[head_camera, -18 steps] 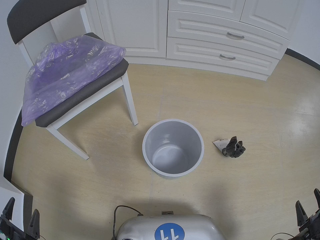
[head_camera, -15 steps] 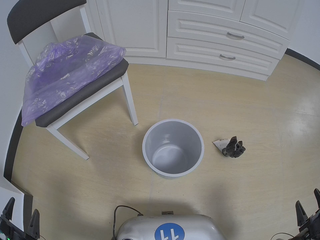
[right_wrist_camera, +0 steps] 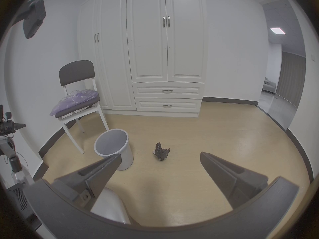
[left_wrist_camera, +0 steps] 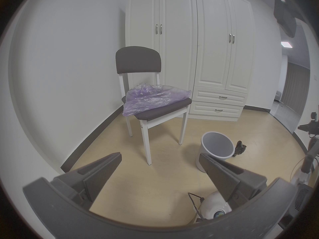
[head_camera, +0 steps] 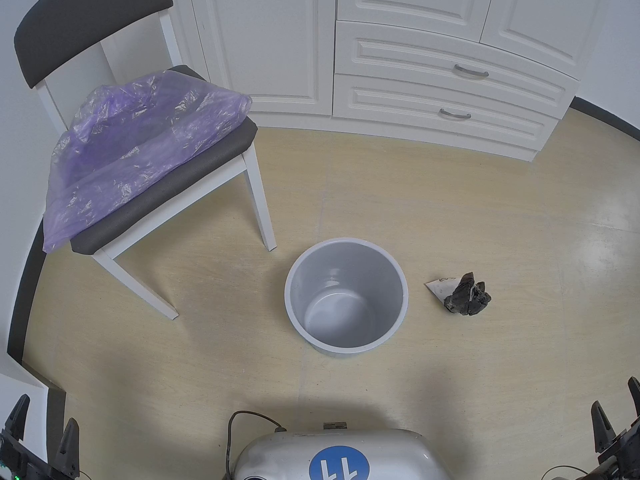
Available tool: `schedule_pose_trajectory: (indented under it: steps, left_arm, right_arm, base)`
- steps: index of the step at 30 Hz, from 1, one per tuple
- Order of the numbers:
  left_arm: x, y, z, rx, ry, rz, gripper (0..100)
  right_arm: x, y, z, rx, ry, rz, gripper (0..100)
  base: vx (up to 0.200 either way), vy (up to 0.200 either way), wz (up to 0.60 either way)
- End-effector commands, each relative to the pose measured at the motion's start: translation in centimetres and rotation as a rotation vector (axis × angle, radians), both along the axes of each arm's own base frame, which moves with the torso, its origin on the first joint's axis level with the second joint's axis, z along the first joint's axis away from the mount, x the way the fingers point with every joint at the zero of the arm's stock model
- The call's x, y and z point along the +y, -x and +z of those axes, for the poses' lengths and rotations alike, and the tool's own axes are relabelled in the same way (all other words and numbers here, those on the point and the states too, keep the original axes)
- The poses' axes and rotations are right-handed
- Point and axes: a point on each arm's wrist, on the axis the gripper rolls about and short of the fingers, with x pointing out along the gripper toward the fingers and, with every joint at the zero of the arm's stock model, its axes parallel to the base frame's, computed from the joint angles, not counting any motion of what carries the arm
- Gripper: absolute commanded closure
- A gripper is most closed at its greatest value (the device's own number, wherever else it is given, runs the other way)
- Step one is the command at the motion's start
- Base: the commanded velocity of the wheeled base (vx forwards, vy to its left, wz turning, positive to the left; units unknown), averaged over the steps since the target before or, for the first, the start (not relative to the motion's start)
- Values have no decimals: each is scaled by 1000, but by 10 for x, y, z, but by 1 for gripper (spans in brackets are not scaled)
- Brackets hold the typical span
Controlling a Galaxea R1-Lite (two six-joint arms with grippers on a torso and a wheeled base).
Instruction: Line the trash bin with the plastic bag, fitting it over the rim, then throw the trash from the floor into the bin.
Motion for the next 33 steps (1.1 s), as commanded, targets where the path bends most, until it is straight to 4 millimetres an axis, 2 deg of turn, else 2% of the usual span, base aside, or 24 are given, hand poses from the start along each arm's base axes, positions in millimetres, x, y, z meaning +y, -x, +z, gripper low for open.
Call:
schedule_pose_trajectory:
  steps: [1, 33]
  left_arm:
    - [0, 0, -5, 4, 0, 0, 0]
    - [0, 0, -5, 6, -14, 2, 0]
  right_arm:
    - [0, 0, -5, 1, 0, 1, 0]
    - [0, 0, -5, -1, 0, -5, 0]
  base:
    - [0, 0, 0]
    - [0, 0, 0]
